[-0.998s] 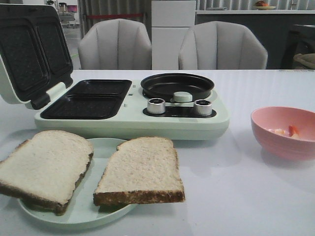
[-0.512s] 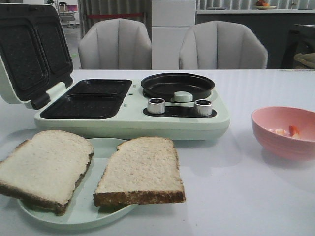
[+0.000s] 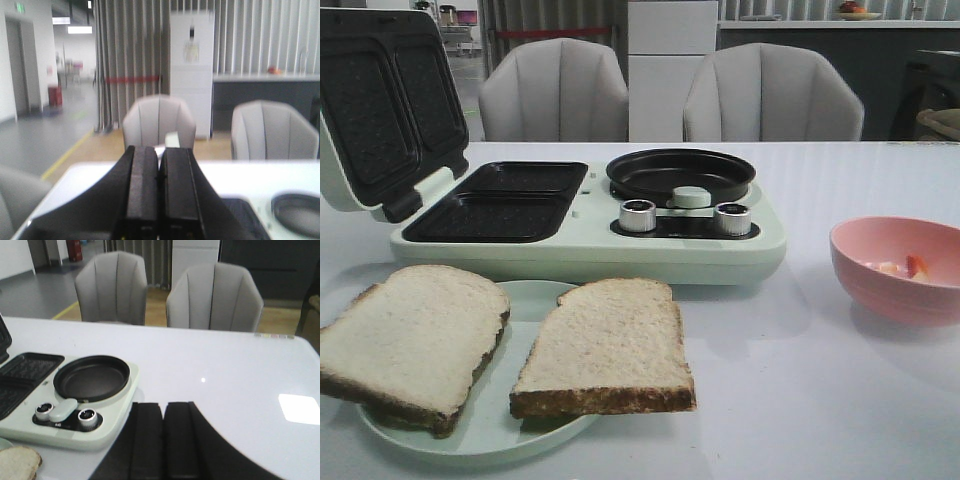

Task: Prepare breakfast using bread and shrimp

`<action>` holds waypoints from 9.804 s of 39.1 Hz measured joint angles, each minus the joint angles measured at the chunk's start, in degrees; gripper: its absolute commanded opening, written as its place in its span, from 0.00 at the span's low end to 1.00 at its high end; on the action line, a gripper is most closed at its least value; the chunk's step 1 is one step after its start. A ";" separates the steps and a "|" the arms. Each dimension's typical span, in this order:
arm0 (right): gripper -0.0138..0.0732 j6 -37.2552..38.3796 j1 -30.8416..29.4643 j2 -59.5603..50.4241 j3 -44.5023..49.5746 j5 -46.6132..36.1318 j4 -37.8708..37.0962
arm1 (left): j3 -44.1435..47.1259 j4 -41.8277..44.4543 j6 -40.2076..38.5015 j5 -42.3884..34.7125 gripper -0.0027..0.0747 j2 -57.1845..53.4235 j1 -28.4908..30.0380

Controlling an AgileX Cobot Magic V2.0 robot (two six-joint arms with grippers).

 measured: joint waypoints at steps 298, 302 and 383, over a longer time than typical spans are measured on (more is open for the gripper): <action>0.84 -0.09 0.00 21.31 -0.35 8.33 0.00 | -36.68 7.75 1.94 23.16 0.58 51.56 -27.94; 0.84 -0.09 0.00 21.31 -0.35 8.33 0.00 | -31.68 3.13 1.94 22.76 0.58 43.86 -27.94; 0.80 -46.14 18.25 81.80 -13.04 9.09 73.87 | -6.04 -0.63 2.07 19.97 0.58 19.52 -27.94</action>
